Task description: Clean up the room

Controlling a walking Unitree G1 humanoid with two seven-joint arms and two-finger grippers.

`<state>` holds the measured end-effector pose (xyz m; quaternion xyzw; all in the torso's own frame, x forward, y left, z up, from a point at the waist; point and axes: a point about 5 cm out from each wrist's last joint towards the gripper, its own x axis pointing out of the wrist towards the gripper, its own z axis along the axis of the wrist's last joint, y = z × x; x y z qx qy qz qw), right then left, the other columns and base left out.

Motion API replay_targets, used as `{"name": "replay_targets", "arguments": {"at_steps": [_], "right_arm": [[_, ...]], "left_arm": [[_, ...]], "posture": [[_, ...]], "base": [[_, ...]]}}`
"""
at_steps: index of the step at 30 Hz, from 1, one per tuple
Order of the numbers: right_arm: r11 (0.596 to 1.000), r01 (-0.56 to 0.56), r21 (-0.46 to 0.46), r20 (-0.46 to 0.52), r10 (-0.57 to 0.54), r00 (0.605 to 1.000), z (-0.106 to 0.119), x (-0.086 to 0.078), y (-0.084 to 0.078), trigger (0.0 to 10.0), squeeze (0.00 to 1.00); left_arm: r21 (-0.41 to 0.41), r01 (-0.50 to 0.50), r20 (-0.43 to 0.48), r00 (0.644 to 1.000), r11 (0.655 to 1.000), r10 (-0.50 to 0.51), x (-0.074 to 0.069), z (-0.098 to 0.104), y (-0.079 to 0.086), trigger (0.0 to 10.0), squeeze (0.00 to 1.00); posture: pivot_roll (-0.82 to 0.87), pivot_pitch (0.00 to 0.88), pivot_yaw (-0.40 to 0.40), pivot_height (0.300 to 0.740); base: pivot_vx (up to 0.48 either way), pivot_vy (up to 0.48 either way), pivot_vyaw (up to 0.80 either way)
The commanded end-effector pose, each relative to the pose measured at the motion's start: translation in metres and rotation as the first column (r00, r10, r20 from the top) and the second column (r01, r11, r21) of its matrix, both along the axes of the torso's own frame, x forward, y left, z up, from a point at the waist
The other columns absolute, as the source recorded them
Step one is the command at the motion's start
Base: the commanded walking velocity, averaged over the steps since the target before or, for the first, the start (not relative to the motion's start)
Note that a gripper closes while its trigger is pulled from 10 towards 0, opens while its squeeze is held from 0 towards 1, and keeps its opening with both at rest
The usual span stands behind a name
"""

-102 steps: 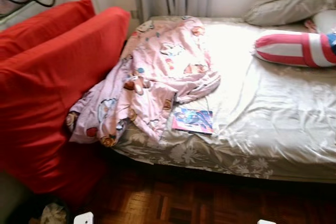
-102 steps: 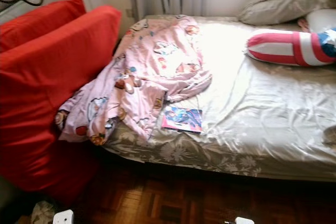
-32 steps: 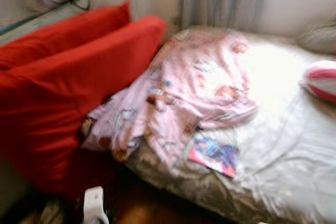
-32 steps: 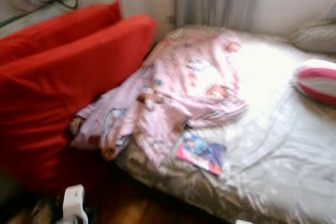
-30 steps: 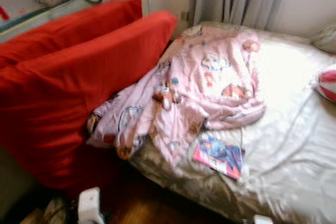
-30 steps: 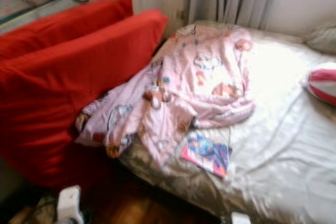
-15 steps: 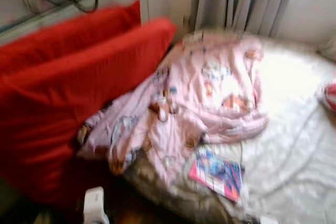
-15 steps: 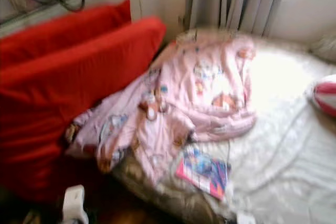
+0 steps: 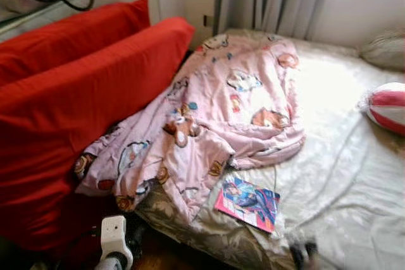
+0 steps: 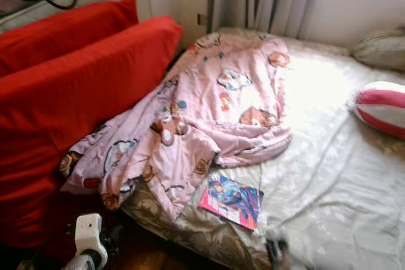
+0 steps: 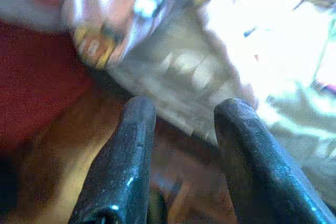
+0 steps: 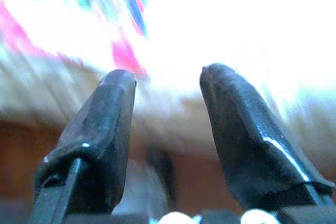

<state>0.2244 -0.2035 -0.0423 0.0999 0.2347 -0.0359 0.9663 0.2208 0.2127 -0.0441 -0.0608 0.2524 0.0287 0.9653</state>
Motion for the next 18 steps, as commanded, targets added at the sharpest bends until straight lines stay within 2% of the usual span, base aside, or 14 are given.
{"name": "replay_targets", "arguments": {"at_steps": [1,3,5,8,10,11,15,18], "right_arm": [[0.999,-0.024,-0.037,0.104,0.028,0.994,0.015,0.014,-0.003,10.0,0.0],[0.999,-0.028,-0.036,0.109,0.032,0.994,0.015,0.013,-0.002,10.0,0.0],[0.999,-0.042,-0.032,0.15,0.047,0.988,0.018,0.014,0.0,10.0,0.0],[0.999,-0.032,-0.029,0.168,0.036,0.985,0.02,0.014,0.0,10.0,0.0],[0.999,0.013,-0.033,0.207,-0.005,0.978,0.024,0.013,-0.002,10.0,0.0],[0.999,0.013,-0.033,0.207,-0.005,0.978,0.024,0.013,-0.002,10.0,0.0],[0.998,0.037,-0.049,0.232,-0.025,0.972,0.024,0.006,-0.004,10.0,0.0],[0.997,0.048,-0.056,0.235,-0.033,0.972,0.024,0.003,-0.006,10.0,0.0]], "left_arm": [[0.019,0.007,0.073,0.997,1.0,-0.008,0.004,0.008,0.004,10.0,0.0],[0.025,0.013,0.099,0.995,1.0,-0.016,0.005,0.011,0.004,10.0,0.0],[0.05,0.035,0.191,0.981,0.998,-0.044,0.008,0.02,0.001,10.0,0.0],[0.056,0.032,0.212,0.976,0.998,-0.043,0.009,0.023,0.0,10.0,0.0],[0.074,0.01,0.277,0.96,0.997,-0.03,0.012,0.032,0.002,10.0,0.0],[0.074,0.01,0.277,0.96,0.997,-0.03,0.012,0.032,0.002,10.0,0.0],[0.139,0.108,0.375,0.914,0.984,-0.154,0.023,0.049,-0.014,10.0,0.0],[0.146,0.093,0.419,0.896,0.985,-0.147,0.03,0.059,-0.014,10.0,0.0]], "posture": [[0.0,0.095,0.009,0.74],[0.0,0.098,0.01,0.74],[0.0,0.1,0.021,0.74],[0.0,0.098,0.02,0.74],[0.01,0.09,0.016,0.74],[0.01,0.09,0.016,0.74],[0.03,0.076,0.002,0.74],[0.02,0.079,0.004,0.74]], "base": [[0.0,0.0,0.0],[0.0,0.0,0.0],[0.0,0.0,0.0],[0.0,0.0,0.0],[0.0,0.0,0.0],[0.0,0.0,0.0],[0.0,0.0,0.0],[0.0,0.0,0.0]]}}
